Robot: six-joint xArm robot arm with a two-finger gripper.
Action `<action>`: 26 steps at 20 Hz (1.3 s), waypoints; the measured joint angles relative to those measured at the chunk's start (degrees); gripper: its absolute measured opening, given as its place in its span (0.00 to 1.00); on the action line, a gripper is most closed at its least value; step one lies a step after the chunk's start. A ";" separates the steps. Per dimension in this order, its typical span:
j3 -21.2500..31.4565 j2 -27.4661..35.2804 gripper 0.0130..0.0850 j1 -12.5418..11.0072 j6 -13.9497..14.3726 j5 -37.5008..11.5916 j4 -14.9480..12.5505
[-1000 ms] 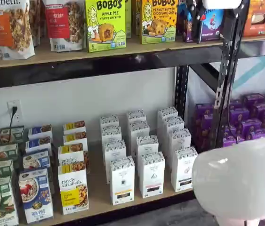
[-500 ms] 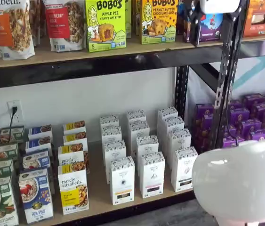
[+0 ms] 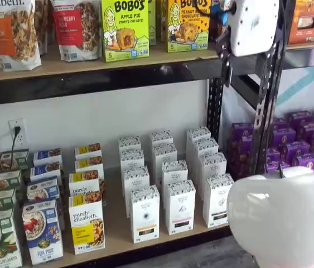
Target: Pick up the white box with a green strip in the middle, on the bottom shelf, the sixth box from the left
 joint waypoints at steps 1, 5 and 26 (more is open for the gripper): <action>1.99 -0.51 1.00 -0.40 -0.27 -2.13 -0.61; 10.71 -2.24 1.00 -0.74 0.69 -11.12 -5.55; 31.47 22.14 1.00 -10.58 -6.97 -56.83 -1.16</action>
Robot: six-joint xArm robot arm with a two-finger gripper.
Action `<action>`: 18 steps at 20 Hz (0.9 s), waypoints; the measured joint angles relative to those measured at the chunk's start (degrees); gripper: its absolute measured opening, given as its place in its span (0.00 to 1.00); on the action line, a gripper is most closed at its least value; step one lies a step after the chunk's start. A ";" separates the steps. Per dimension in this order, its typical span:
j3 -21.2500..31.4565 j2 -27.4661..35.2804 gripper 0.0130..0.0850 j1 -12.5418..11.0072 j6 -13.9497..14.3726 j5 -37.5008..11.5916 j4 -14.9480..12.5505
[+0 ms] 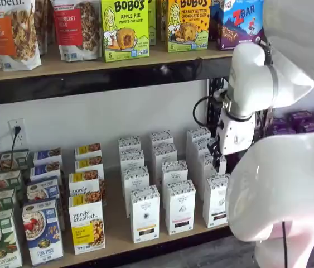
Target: Pick up the white box with a green strip in the middle, on the bottom shelf, the sixth box from the left
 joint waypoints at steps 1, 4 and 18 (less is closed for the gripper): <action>-0.19 1.99 1.00 -0.02 0.48 -1.37 -0.62; -1.06 8.64 1.00 -0.45 -0.51 -6.05 0.14; -8.52 35.68 1.00 -3.82 5.18 -24.63 -8.92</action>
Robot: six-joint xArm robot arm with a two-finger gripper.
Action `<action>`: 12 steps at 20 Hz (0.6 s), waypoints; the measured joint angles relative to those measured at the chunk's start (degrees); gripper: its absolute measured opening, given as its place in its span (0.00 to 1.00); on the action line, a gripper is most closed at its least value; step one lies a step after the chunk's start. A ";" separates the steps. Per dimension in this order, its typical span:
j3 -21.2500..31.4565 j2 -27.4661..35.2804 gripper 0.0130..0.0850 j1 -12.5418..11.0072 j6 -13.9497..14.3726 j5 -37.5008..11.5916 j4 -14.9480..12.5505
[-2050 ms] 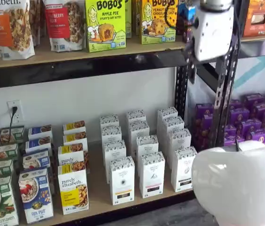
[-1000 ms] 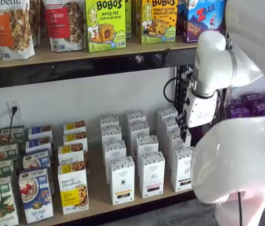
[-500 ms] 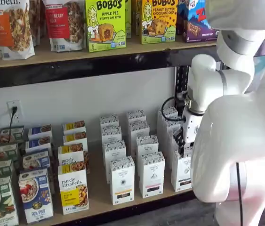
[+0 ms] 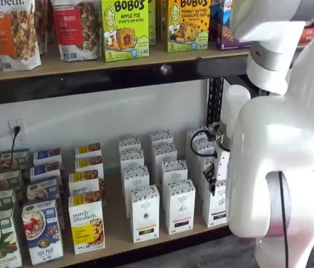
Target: Pick up the white box with a green strip in the middle, on the bottom shelf, the sixth box from the left
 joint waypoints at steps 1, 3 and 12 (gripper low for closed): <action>-0.63 1.48 1.00 -0.63 3.11 -1.49 -3.71; -1.67 3.90 1.00 -0.60 2.74 -3.28 -3.37; -9.80 15.57 1.00 0.15 -5.79 -5.39 6.01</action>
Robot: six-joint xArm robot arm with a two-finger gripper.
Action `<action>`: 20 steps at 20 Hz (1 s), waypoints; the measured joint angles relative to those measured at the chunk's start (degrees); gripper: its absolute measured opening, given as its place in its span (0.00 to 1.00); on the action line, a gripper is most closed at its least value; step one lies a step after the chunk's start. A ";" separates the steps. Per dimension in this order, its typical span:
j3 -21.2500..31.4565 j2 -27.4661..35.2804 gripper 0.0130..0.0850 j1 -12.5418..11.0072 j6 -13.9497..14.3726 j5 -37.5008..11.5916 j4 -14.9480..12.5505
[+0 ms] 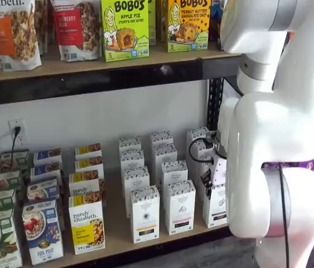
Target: Pick up the white box with a green strip in the middle, on the bottom shelf, the sixth box from the left
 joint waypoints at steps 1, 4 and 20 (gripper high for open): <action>-1.06 1.10 1.00 -0.31 0.17 -0.09 -0.48; -5.13 4.85 1.00 -1.38 1.34 0.54 -2.74; -25.92 20.85 1.00 -3.55 -10.59 5.17 7.15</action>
